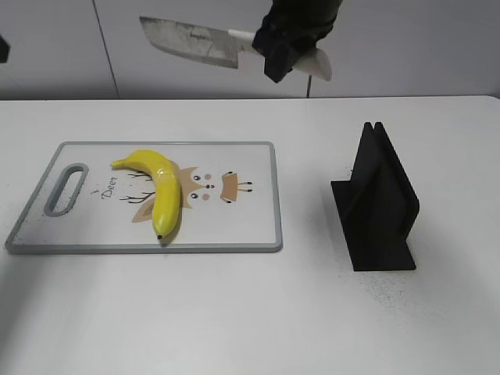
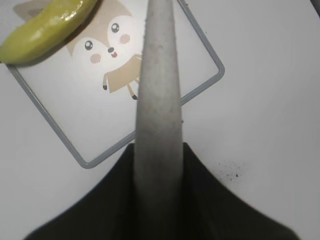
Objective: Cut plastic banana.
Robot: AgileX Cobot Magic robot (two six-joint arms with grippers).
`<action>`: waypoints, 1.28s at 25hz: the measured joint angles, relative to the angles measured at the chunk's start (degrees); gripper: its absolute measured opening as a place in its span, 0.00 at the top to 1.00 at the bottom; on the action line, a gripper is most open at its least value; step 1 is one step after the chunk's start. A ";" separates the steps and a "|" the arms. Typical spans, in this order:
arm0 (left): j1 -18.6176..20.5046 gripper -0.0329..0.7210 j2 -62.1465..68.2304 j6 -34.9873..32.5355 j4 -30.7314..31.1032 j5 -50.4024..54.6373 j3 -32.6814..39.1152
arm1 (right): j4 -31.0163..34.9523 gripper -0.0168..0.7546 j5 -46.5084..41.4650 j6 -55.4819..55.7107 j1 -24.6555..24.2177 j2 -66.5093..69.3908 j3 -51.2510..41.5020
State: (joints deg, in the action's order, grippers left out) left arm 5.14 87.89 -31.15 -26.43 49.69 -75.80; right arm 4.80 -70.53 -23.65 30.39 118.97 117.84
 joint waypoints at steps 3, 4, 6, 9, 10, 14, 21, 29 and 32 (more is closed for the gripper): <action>2.87 0.21 -1.23 4.61 3.16 9.48 0.00 | -0.04 0.77 0.00 6.56 0.00 -2.34 0.00; 3.18 0.21 -1.53 5.45 3.94 12.40 0.00 | -0.16 0.77 -0.06 8.97 0.00 -3.15 0.00; 3.25 0.21 -2.05 7.24 5.59 17.96 0.00 | -0.35 0.77 -0.06 14.09 0.00 -4.64 0.00; 3.25 0.22 -4.20 9.59 7.75 19.28 1.75 | -0.68 0.77 -0.01 19.37 0.00 -7.89 -1.80; 3.25 0.23 -5.65 9.96 8.42 19.33 3.33 | -0.71 0.77 0.04 20.38 0.00 -9.40 -3.34; 3.25 0.26 -15.36 10.32 11.20 19.68 11.52 | -1.69 0.77 0.05 23.34 0.00 -15.72 -11.34; 3.25 0.28 -38.39 10.37 17.83 12.63 27.66 | -5.82 0.77 0.00 28.79 0.00 -24.86 -22.98; 3.25 0.29 -61.90 11.97 23.32 9.95 41.19 | -7.94 0.77 3.53 35.01 0.00 -31.64 -35.73; 3.25 0.29 -69.32 12.15 23.32 9.13 44.48 | -8.90 0.77 6.07 37.40 0.00 -33.83 -40.83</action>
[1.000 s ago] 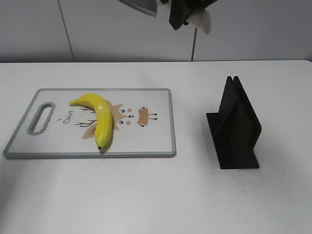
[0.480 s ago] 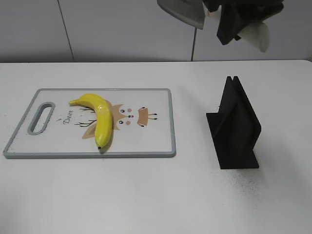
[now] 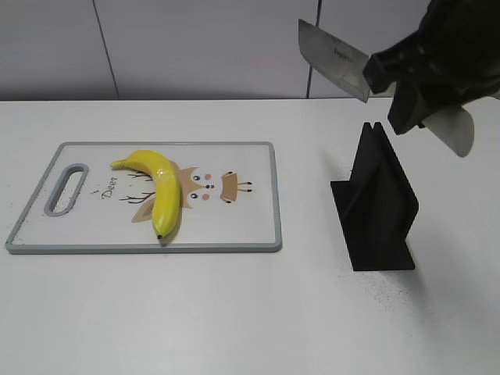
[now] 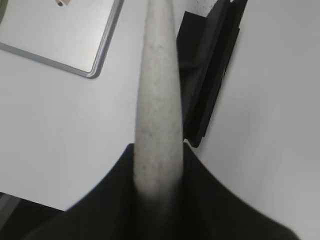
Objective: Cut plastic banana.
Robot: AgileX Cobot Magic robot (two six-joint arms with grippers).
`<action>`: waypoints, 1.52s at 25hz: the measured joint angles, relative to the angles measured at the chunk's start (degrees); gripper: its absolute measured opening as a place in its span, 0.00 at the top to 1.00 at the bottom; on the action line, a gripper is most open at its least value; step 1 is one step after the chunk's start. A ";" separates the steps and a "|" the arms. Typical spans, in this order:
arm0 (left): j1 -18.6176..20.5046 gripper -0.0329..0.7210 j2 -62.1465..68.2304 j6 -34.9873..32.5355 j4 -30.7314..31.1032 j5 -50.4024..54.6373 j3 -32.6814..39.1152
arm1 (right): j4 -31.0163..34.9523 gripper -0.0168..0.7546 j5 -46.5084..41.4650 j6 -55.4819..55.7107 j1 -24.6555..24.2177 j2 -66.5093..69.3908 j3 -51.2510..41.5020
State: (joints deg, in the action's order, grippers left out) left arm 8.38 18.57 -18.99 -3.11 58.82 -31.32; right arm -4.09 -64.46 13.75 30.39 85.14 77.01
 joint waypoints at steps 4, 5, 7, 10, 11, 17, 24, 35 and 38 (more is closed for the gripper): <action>0.00 0.29 -6.28 0.10 -1.27 0.16 2.99 | -0.65 0.77 3.37 2.35 0.00 -2.14 -5.86; -0.06 0.29 -7.33 0.10 -1.39 0.22 3.20 | -0.79 0.77 4.10 3.02 0.00 -2.53 -7.21; -0.95 0.29 -8.43 0.10 -1.54 0.12 3.20 | -1.70 0.77 5.11 5.19 0.00 -3.03 -9.47; -4.49 0.29 -8.66 0.27 -1.61 0.48 3.31 | -3.28 0.77 6.94 8.99 0.00 -3.75 -12.41; -5.86 0.29 -8.66 0.59 -1.53 0.79 3.39 | -3.62 0.77 7.45 9.85 0.00 -4.00 -13.01; -7.81 0.29 -8.66 9.89 4.97 2.06 4.05 | -3.94 0.77 8.69 13.81 0.00 -5.30 -15.01; -7.81 0.29 -8.66 12.23 3.11 2.63 4.20 | -4.30 0.77 9.49 17.81 0.00 -7.65 -18.85; -7.88 0.29 -18.68 12.55 2.58 3.22 4.49 | -4.54 0.77 10.48 19.05 0.00 -8.71 -21.12; -7.88 0.29 -18.85 12.55 2.64 3.28 4.49 | -4.74 0.77 11.63 19.19 0.00 -8.82 -21.53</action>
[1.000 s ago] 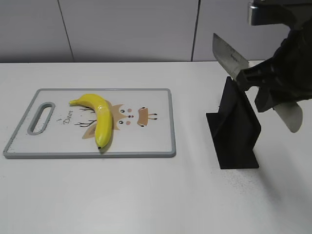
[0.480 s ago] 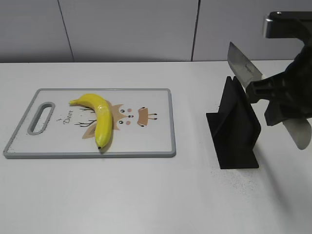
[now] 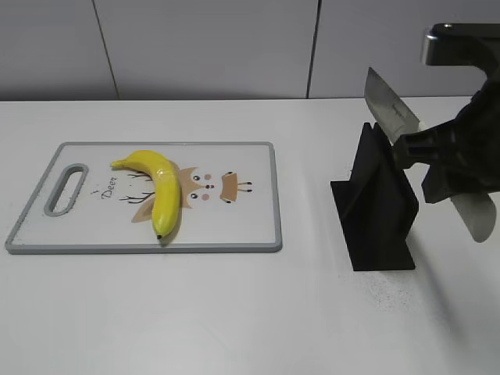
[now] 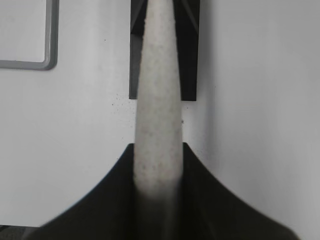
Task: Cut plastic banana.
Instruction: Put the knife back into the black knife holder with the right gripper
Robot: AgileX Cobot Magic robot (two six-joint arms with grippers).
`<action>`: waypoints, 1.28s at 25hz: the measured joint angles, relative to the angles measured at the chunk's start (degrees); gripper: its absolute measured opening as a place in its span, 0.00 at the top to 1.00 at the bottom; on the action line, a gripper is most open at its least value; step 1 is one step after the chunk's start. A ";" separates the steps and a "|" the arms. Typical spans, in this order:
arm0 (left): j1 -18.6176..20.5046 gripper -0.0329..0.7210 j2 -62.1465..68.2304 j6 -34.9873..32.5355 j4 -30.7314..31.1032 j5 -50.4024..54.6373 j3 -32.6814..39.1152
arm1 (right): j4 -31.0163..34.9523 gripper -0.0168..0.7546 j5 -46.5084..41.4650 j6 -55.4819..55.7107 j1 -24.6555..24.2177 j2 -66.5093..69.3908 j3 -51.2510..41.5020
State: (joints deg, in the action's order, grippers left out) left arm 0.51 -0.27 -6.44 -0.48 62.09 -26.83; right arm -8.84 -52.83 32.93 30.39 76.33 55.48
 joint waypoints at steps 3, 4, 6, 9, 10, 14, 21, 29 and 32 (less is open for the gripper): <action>0.00 0.29 0.00 0.00 0.00 0.00 0.00 | -0.53 0.77 1.61 0.88 0.00 0.00 -1.19; 0.00 0.30 0.00 0.00 0.00 0.00 0.00 | -1.19 0.77 2.11 1.52 0.00 0.00 -1.58; 0.00 0.31 0.00 0.00 0.00 0.00 0.00 | -2.68 0.77 2.58 3.12 0.00 0.00 -2.32; 0.00 0.31 0.00 0.00 0.00 0.00 0.00 | -3.87 0.77 3.38 4.04 0.00 0.00 -2.66; 0.00 0.31 0.00 0.00 0.00 0.00 0.00 | -4.03 0.77 3.69 4.16 0.00 0.00 -2.66; -0.03 0.31 0.00 0.00 0.00 0.00 0.00 | -3.98 0.77 5.70 4.27 0.00 0.00 -2.66; -0.07 0.31 0.00 0.00 0.00 0.00 0.00 | -4.42 0.77 6.75 4.29 0.00 2.91 -2.66; -0.07 0.31 0.00 0.00 0.00 -0.05 0.00 | -6.13 0.77 7.94 4.29 0.00 6.60 -2.66; -0.07 0.31 0.00 0.00 0.00 -0.05 0.00 | -6.13 0.77 7.96 4.29 0.00 7.49 -2.66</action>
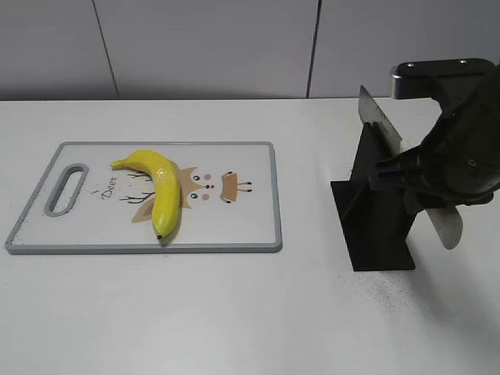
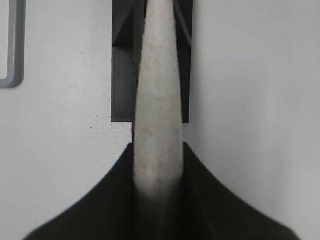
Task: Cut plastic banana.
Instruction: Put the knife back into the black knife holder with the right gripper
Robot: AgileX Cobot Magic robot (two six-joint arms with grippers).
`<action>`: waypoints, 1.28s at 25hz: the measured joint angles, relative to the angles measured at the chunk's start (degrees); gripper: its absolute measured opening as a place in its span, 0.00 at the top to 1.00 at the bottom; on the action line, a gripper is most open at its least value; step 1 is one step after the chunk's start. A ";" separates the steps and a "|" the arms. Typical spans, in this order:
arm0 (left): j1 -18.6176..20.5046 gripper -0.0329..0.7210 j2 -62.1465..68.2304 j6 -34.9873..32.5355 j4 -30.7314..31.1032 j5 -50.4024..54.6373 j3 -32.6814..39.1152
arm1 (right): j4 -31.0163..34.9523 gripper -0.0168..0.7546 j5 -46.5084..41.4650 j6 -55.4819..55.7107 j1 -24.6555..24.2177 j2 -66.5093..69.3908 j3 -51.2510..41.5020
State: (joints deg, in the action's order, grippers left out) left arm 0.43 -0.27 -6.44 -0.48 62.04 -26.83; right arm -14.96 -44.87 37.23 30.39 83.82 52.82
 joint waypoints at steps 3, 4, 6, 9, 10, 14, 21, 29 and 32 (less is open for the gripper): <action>0.00 0.31 0.00 0.00 0.00 0.00 0.00 | 0.85 0.77 -0.05 0.00 0.00 0.47 0.00; 0.00 0.31 0.00 0.00 0.00 0.00 0.00 | 1.15 0.77 -0.17 0.00 0.00 0.53 0.00; 0.00 0.31 0.00 0.00 0.00 0.00 0.00 | 2.20 0.76 -0.22 0.00 0.00 0.53 0.00; 0.00 0.31 0.00 0.00 0.00 0.00 0.00 | 2.56 0.58 -0.22 0.00 0.00 0.53 0.00; 0.00 0.31 0.00 0.00 0.00 0.00 0.00 | 2.61 0.49 -0.22 0.00 0.00 0.53 0.00; 0.00 0.31 0.00 0.00 0.00 0.00 0.00 | 2.61 0.20 -0.22 -0.89 0.00 0.40 0.00; -0.03 0.31 0.00 0.00 0.00 0.00 0.00 | 2.74 0.15 -1.18 -6.19 0.00 -8.42 0.06; -0.03 0.31 0.00 0.00 0.00 0.00 0.00 | 10.89 0.17 -7.67 -30.71 0.00 -28.82 -5.04; -0.03 0.31 0.00 0.00 0.00 0.00 0.00 | 11.43 0.20 -7.60 -35.34 0.00 -37.82 -11.75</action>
State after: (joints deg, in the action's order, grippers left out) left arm 0.40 -0.27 -6.44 -0.48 62.04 -26.83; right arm -3.53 -52.47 1.89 30.39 46.00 41.08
